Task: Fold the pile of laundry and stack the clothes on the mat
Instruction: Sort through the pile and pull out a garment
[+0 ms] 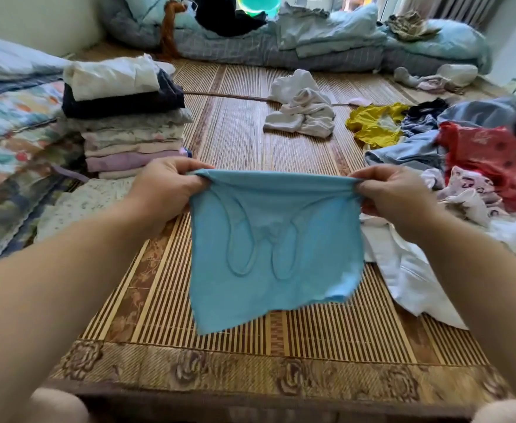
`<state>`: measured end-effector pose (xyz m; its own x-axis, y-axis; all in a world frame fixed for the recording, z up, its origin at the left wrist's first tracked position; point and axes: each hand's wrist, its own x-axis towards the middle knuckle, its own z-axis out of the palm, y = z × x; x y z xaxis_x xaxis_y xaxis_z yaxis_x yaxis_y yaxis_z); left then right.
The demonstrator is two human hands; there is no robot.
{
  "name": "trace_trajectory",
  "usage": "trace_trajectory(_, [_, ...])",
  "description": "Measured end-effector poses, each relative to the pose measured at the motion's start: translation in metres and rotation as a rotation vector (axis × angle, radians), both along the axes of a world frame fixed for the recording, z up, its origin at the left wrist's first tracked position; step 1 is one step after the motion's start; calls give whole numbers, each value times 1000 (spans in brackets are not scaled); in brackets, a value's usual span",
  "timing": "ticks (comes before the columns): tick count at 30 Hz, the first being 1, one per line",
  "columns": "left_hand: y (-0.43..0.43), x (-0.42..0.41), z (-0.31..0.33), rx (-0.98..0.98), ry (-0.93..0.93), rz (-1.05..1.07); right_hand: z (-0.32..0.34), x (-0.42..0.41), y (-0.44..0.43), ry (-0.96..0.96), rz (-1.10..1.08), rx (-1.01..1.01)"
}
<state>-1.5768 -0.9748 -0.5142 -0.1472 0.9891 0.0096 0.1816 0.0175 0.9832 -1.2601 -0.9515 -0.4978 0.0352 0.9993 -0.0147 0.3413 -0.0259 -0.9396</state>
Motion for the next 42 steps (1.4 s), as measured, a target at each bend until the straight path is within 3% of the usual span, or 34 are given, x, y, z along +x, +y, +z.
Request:
trace_trajectory(5, [5, 2, -38, -19, 477, -73, -40, 10, 2, -296, 79, 13])
trace_trajectory(10, [-17, 2, -41, -36, 705, -296, -43, 21, -8, -550, 215, 18])
trace_trajectory(15, [-39, 3, -37, -138, 890, -656, -33, 37, -19, -913, 549, -215])
trace_trajectory(18, [-45, -1, -37, -244, 1022, -753, -32, 37, -23, -1001, 653, -396])
trace_trajectory(20, [-45, -3, -36, -337, 943, -737, -37, 32, -19, -1000, 576, -310])
trace_trajectory(23, [-35, -3, -41, -302, 846, -495, -48, 15, -13, -1049, 377, -122])
trace_trajectory(25, [-27, -3, -49, -255, 956, -327, -61, 9, -10, -1195, 369, -159])
trace_trajectory(27, [-23, -3, -59, -343, 1099, -281, -69, 6, -9, -1249, 347, -196])
trace_trajectory(30, [-25, 3, -65, -405, 1125, -282, -68, 5, -11, -1111, 315, -219])
trace_trajectory(34, [-26, 13, -61, -376, 1002, -329, -65, 5, -16, -924, 250, -216])
trace_trajectory(36, [-25, 15, -54, -377, 764, -282, -58, 3, -18, -714, 169, -247])
trace_trajectory(39, [-28, 26, -34, -365, 255, -235, -41, -8, -21, -376, 104, -281])
trace_trajectory(42, [-33, 47, -14, -301, 60, -261, -21, -32, -31, -17, 143, -331])
